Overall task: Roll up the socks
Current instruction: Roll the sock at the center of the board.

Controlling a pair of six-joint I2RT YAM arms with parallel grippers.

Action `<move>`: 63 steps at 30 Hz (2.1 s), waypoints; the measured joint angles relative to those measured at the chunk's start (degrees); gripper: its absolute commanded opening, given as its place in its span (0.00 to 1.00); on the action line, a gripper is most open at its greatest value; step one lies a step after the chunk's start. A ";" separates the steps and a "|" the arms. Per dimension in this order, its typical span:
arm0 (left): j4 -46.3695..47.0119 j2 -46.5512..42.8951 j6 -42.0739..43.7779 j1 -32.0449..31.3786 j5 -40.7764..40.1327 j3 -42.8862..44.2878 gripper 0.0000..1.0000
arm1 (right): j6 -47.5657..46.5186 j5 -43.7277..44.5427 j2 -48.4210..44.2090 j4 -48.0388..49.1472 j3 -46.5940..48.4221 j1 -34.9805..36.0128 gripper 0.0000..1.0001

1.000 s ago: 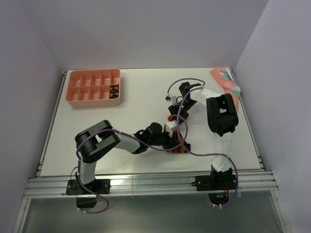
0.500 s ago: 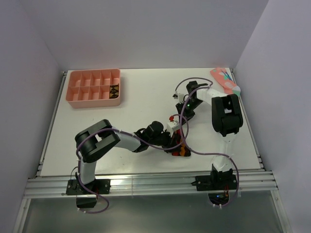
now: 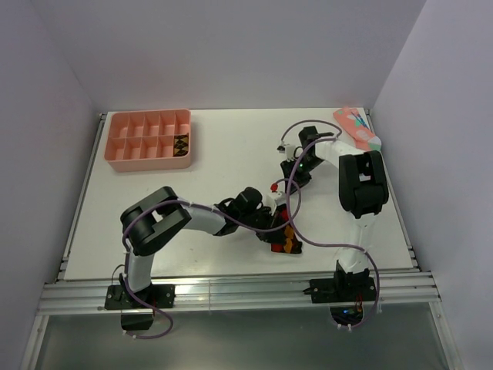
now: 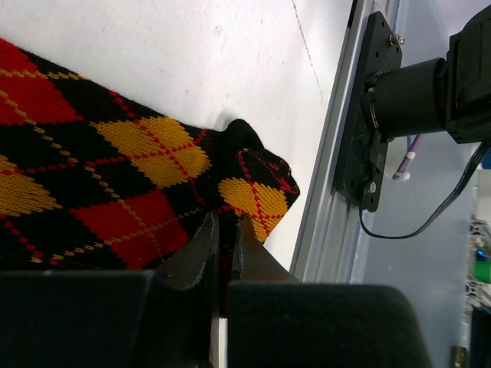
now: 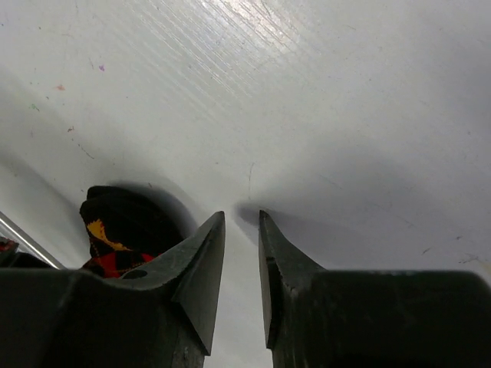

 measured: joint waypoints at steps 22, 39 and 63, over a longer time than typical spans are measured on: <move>-5.16 7.28 -11.17 8.20 15.47 5.49 0.00 | -15.13 -12.13 -22.91 0.17 -13.84 -11.58 0.45; -9.44 11.21 -15.02 11.61 22.64 8.33 0.00 | -44.54 -13.11 -40.44 -8.17 -31.45 0.48 0.67; -22.84 14.43 -14.29 13.44 27.32 14.10 0.00 | -36.94 -3.52 -48.89 9.29 -42.73 22.97 0.78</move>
